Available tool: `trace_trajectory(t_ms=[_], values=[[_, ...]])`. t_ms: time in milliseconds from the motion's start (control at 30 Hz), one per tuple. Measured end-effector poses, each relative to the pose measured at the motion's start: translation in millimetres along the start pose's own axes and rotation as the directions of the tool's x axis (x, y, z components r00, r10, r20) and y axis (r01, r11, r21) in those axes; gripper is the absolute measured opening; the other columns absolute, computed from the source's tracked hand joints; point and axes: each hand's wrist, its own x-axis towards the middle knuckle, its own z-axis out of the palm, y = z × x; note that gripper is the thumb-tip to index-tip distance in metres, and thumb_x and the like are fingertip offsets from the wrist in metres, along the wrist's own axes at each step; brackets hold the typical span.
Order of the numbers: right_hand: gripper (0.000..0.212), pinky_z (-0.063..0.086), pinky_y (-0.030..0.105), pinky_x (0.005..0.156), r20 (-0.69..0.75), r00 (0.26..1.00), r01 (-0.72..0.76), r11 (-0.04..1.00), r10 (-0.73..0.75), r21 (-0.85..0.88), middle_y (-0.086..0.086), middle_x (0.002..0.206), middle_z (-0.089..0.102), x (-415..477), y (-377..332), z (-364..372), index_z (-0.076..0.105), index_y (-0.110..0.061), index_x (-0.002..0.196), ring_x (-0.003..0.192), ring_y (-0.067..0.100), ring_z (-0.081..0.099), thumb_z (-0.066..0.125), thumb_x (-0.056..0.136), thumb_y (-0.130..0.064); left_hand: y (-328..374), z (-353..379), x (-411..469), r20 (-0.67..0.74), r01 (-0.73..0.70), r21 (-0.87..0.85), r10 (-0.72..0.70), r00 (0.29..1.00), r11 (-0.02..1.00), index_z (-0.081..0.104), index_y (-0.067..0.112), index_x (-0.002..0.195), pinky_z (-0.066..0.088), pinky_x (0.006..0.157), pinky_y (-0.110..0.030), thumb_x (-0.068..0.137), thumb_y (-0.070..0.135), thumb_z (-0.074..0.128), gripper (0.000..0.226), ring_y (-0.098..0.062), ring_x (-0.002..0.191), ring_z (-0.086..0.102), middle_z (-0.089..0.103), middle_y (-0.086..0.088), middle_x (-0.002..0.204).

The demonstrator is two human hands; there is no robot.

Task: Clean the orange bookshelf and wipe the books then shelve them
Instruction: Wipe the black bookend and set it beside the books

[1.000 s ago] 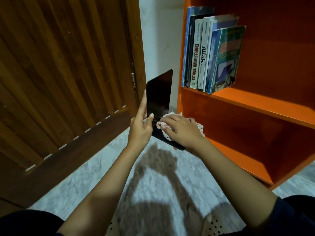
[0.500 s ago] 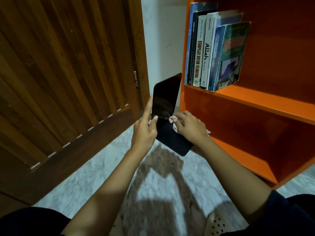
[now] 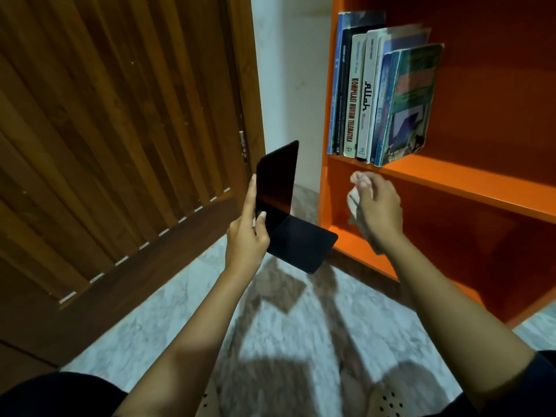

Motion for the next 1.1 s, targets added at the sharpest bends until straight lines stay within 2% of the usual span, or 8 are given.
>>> trace_trajectory(t_ms=[100,200,400,533,733,800,933,1100], values=[[0.029,0.053,0.05,0.085,0.04,0.983,-0.179,0.882,0.18,0.436,0.002,0.118,0.058,-0.6,-25.4,13.1,0.054,-0.032,0.121,0.101,0.027,0.06,0.04,0.096,-0.036,5.8,9.0,0.9,-0.038,0.02,-0.021,-0.021,0.999,1.0,0.014,0.047,0.141,0.034,0.047,-0.016,0.096,0.01,0.047,0.067,-0.011,0.052,0.046,0.064,-0.017,0.087],[0.039,0.048,0.049,0.094,0.179,0.951,-0.308,0.793,0.25,0.525,0.006,0.126,0.051,-27.1,-37.9,44.8,0.044,-0.025,0.132,0.111,0.028,0.055,0.039,0.095,-0.016,16.7,19.3,2.8,-0.091,0.005,-0.067,-0.011,0.996,0.998,0.021,0.034,0.147,0.05,0.075,-0.027,0.096,0.009,0.047,0.063,-0.023,0.089,0.063,0.059,-0.011,0.129],[0.047,0.037,0.044,0.109,0.261,0.918,-0.396,0.68,0.297,0.617,-0.002,0.146,0.04,-54.2,-52.6,74.0,0.036,-0.033,0.141,0.132,0.019,0.042,0.037,0.098,-0.016,34.6,24.3,-3.2,0.034,0.022,-0.247,-0.014,0.999,0.969,0.018,0.045,0.139,0.039,0.093,-0.005,0.096,0.003,0.046,0.066,0.004,0.119,0.045,0.041,0.024,0.13],[0.044,0.028,0.038,0.115,0.227,0.947,-0.322,0.675,0.228,0.664,-0.005,0.154,0.029,-56.9,-62.1,69.5,0.03,-0.033,0.146,0.14,0.015,0.031,0.032,0.103,-0.023,38.1,17.1,-1.5,0.055,-0.004,-0.28,0.021,0.998,0.96,0.014,0.054,0.13,0.04,0.107,-0.029,0.096,0.002,0.046,0.07,-0.015,0.134,0.04,0.032,0.026,0.137],[0.047,0.016,0.034,0.119,0.082,0.974,-0.21,0.698,0.212,0.685,-0.005,0.157,0.019,-45.1,-70.0,72.1,0.021,-0.029,0.15,0.144,0.011,0.018,0.026,0.104,-0.035,53.4,9.3,-3.4,0.146,-0.015,-0.275,0.058,0.988,0.961,0.028,0.052,0.124,0.045,0.079,-0.038,0.096,0.003,0.046,0.059,-0.055,0.104,0.047,0.039,0.004,0.147],[0.046,0.019,0.035,0.118,-0.016,0.973,-0.155,0.701,0.23,0.696,-0.004,0.155,0.026,-38.7,-71.5,70.8,0.027,-0.028,0.148,0.142,0.011,0.024,0.027,0.103,-0.037,57.2,8.4,-5.0,0.167,-0.045,-0.3,0.099,0.981,0.953,0.025,0.052,0.127,0.045,0.073,-0.035,0.096,0.003,0.047,0.062,-0.046,0.096,0.053,0.044,0.01,0.14],[0.04,0.032,0.033,0.109,-0.183,0.946,-0.059,0.699,0.266,0.712,-0.004,0.144,0.043,-21.2,-75.0,63.9,0.043,-0.029,0.14,0.131,0.012,0.04,0.033,0.102,-0.034,62.2,8.6,-4.4,0.222,-0.082,-0.315,0.157,0.962,0.946,0.023,0.053,0.132,0.037,0.051,-0.008,0.095,-0.001,0.046,0.069,0.003,0.059,0.055,0.051,0.026,0.121],[0.035,0.038,0.012,0.098,-0.184,0.956,-0.005,0.642,0.228,0.767,0.001,0.137,0.051,9.8,-79.3,41.7,0.048,-0.012,0.135,0.124,0.007,0.046,0.038,0.102,-0.02,63.1,7.0,-2.1,0.244,-0.103,-0.268,0.171,0.954,0.958,0.017,0.06,0.134,0.044,0.065,-0.024,0.096,0.006,0.048,0.073,-0.031,0.067,0.056,0.045,0.056,0.105]])
